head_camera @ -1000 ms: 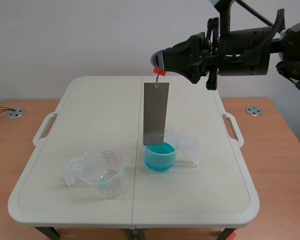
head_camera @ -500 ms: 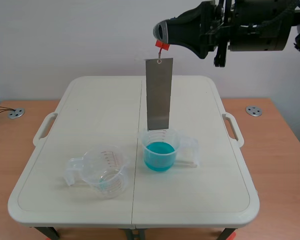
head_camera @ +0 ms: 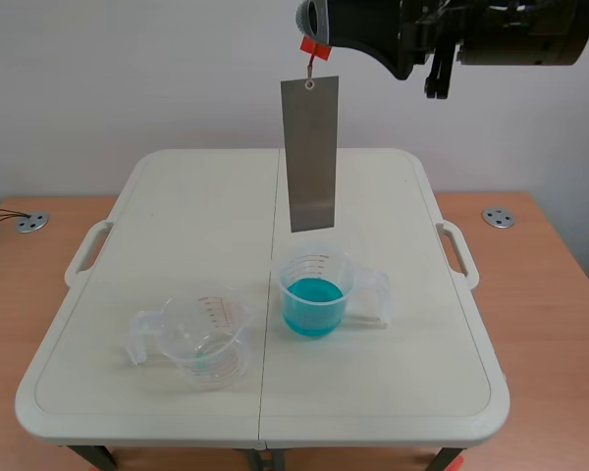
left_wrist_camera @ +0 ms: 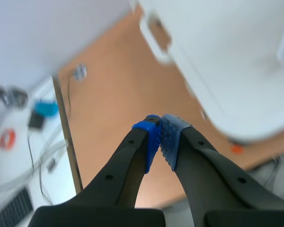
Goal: Hold the metal plate by the orange handle, dip it into the blue solution, take it out and point at it, then put the plate back in the beaker on the left.
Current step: 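Raise the plate and point at it, then put the plate into the left beaker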
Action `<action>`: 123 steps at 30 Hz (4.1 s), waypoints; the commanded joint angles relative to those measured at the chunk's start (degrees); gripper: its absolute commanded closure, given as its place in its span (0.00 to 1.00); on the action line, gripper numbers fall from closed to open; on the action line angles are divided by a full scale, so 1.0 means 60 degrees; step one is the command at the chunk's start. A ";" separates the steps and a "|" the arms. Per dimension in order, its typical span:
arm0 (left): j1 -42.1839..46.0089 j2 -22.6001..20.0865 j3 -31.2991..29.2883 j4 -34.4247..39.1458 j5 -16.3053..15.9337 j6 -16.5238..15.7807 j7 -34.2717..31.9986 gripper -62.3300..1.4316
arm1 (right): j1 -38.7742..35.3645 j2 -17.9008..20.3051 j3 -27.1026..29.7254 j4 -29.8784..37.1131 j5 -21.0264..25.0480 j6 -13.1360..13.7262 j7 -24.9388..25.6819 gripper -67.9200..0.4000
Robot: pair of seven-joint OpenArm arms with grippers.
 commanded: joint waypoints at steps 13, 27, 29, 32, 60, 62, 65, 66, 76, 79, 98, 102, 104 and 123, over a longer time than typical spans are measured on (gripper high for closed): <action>-0.4069 -0.0393 0.4207 -0.0259 0.0208 -0.1264 0.0998 0.93 | 0.0219 0.0047 0.0153 0.0168 0.0211 0.0109 0.0102 0.98; -0.6564 0.1220 0.6823 -0.1308 0.1013 -0.1264 0.2135 0.93 | 0.0219 0.0047 0.0153 0.0168 0.0211 0.0109 0.0102 0.98; -0.6808 0.1424 0.6991 -0.1504 0.1198 -0.1264 0.2135 0.93 | 0.0219 0.0047 0.0153 0.0168 0.0211 0.0109 0.0102 0.98; -0.7118 0.1661 0.7224 -0.1774 0.1479 -0.1264 0.2142 0.93 | 0.0219 0.0047 0.0153 0.0168 0.0208 0.0109 0.0102 0.98; -0.7850 0.2004 0.7588 -0.2794 0.2135 -0.1264 0.1829 0.93 | 0.0222 0.0018 0.0153 0.0168 0.0208 0.0109 0.0106 0.98; -0.7850 0.2004 0.7588 -0.2794 0.2135 -0.1264 0.1778 0.93 | 0.0226 0.0000 0.0153 0.0168 0.0208 0.0109 0.0106 0.98; -0.7850 0.1993 0.7584 -0.2794 0.2135 -0.1264 0.1803 0.93 | 0.0255 -0.0007 0.0153 0.0168 0.0208 0.0109 0.0113 0.98; -0.7847 0.1963 0.7555 -0.2790 0.2131 -0.1264 0.1847 0.93 | 0.0273 -0.0015 0.0153 0.0168 0.0208 0.0109 0.0109 0.98; -0.6003 0.0015 0.5559 -0.0929 0.0437 -0.1264 0.1789 0.93 | 0.0277 -0.0299 0.0142 0.0168 0.0200 0.0109 0.0069 0.98; -0.4768 -0.0648 0.4269 -0.0222 -0.0113 -0.1264 0.1515 0.93 | 0.0277 -0.0437 0.0131 0.0168 0.0200 0.0109 0.0058 0.98; 0.4499 -0.0517 -0.0339 -0.0211 -0.0601 0.0699 0.0761 0.93 | 0.0572 -0.2033 -0.0350 0.0168 0.0102 0.0109 -0.0772 0.98; 0.5180 0.0204 -0.0131 -0.0743 -0.0583 0.0681 0.0769 0.93 | 0.0590 -0.2426 -0.0568 0.0168 -0.0124 0.0109 -0.0922 0.98; 0.5319 0.0474 0.0175 -0.1071 -0.0565 0.0685 0.0772 0.93 | 0.0590 -0.2616 -0.0692 0.0168 -0.0280 0.0109 -0.0969 0.98; 0.4422 0.1887 0.4532 -0.1960 0.1596 0.0707 -0.0390 0.93 | 0.0040 -0.3297 -0.1326 0.0168 -0.1009 0.0109 -0.1002 0.98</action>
